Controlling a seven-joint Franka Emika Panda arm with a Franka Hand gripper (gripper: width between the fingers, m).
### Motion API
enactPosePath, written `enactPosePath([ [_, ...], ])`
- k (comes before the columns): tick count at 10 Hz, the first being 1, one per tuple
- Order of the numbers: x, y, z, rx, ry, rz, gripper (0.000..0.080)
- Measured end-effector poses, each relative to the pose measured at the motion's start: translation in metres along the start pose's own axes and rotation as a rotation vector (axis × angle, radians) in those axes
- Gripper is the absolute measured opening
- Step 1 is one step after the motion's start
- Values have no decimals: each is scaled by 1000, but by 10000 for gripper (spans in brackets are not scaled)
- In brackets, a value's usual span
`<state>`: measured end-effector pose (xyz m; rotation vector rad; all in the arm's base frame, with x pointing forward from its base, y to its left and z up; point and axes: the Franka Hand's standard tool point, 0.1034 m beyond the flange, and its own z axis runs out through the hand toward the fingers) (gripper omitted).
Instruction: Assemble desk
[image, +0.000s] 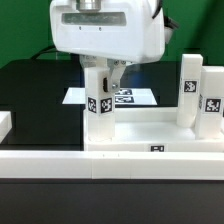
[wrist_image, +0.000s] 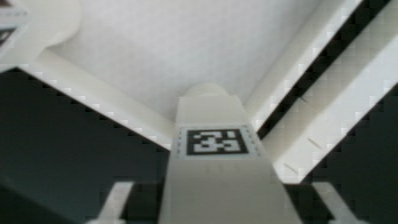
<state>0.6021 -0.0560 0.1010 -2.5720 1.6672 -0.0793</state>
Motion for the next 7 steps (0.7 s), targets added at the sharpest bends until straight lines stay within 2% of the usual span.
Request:
enactPosePath([
  [1,-2,0,0,-8,-10,71,289],
  [5,-2,0,1,-4,-16,148,289],
  [6,-2,0,1,-8,-19,96,444],
  [7,-2,1,1,-11,-25,36,444],
])
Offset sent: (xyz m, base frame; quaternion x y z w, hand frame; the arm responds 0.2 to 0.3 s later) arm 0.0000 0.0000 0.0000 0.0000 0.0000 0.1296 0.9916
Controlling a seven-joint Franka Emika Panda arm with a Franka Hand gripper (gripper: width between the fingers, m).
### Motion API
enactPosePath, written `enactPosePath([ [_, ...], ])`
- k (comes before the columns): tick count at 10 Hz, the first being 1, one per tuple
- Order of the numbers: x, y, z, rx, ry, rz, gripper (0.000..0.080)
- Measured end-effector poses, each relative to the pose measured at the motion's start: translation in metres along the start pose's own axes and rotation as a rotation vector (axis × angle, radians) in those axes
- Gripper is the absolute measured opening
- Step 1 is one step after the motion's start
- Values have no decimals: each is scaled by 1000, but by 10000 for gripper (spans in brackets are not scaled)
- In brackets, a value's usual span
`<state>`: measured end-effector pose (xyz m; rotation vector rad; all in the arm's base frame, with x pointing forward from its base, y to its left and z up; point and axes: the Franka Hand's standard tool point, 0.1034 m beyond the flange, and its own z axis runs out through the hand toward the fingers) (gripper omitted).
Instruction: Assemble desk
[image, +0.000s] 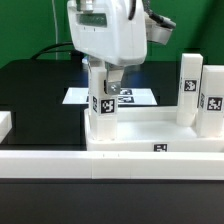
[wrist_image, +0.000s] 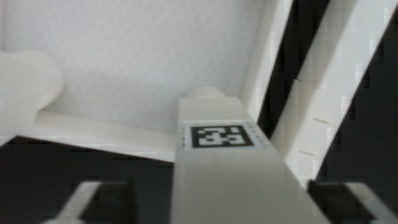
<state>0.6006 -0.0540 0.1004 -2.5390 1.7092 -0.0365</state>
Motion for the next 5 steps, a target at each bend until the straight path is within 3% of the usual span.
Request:
enactPosePath([
  [1,0,0,0,0,2,-97,610],
  [3,-1,0,1,-1,0,-295,647],
  [5,-3,0,3,-20,7,-498,649],
])
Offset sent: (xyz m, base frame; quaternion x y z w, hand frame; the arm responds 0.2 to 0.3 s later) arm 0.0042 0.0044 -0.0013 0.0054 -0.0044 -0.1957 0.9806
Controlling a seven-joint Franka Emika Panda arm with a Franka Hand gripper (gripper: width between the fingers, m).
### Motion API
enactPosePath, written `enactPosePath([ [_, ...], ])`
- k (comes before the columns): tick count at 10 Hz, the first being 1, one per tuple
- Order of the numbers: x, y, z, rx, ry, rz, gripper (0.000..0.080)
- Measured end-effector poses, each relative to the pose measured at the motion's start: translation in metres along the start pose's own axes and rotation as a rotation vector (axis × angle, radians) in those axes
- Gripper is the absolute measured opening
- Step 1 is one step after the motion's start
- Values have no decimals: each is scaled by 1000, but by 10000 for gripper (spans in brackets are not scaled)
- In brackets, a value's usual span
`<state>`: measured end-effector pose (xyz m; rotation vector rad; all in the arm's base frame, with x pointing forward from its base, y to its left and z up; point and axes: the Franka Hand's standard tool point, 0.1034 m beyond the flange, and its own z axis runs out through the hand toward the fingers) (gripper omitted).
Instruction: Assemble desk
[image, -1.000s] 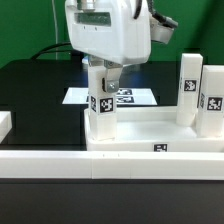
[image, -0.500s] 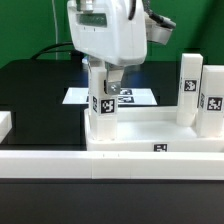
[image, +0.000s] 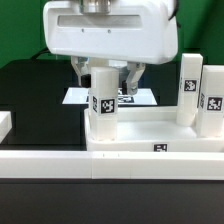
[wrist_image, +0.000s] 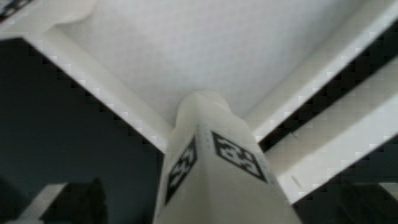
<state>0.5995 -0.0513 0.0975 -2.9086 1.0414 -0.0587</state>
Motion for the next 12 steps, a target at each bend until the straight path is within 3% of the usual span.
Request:
enactPosePath([
  [4,3,-2,1,-13,6,-441,649],
  [9,5,-2,0,-52,8,-786,649],
  [12,7,0,-2,-55,8,-904,640],
])
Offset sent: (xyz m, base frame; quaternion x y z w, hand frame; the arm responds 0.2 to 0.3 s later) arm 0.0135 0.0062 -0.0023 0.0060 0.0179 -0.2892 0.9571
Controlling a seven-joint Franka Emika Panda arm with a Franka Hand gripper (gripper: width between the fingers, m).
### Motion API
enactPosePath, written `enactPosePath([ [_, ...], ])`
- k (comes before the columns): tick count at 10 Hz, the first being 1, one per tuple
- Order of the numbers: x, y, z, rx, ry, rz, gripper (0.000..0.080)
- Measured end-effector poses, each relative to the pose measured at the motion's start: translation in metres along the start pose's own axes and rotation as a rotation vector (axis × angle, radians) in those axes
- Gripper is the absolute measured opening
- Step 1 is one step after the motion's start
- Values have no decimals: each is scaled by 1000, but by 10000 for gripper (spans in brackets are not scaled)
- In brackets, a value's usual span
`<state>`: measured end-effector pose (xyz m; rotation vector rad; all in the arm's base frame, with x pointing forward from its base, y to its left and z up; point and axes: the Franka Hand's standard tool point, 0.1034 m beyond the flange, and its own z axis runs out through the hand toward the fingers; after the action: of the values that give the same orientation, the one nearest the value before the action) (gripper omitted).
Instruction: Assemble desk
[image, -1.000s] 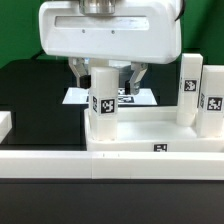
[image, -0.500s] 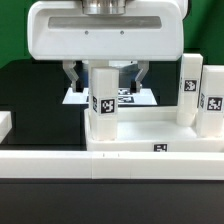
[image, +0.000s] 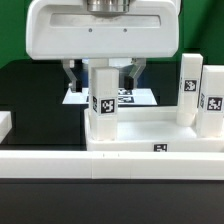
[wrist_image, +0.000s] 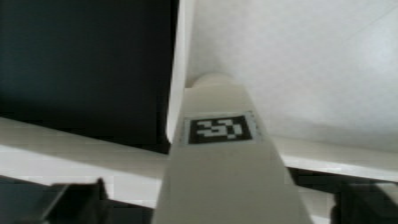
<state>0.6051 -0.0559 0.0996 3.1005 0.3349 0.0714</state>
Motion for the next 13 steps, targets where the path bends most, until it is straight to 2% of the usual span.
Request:
enactPosePath([
  [1,0,0,1,0,-1,2,464],
  [2,0,0,1,0,-1,2,464],
  [3,0,0,1,0,-1,2,286],
  [7,0,0,1,0,-1,64,289],
  [8,-1,1,1,11,3,174,289],
  [9,-4,5,2,36,10,289,289],
  [13,-9,8,2,56,49,701,291],
])
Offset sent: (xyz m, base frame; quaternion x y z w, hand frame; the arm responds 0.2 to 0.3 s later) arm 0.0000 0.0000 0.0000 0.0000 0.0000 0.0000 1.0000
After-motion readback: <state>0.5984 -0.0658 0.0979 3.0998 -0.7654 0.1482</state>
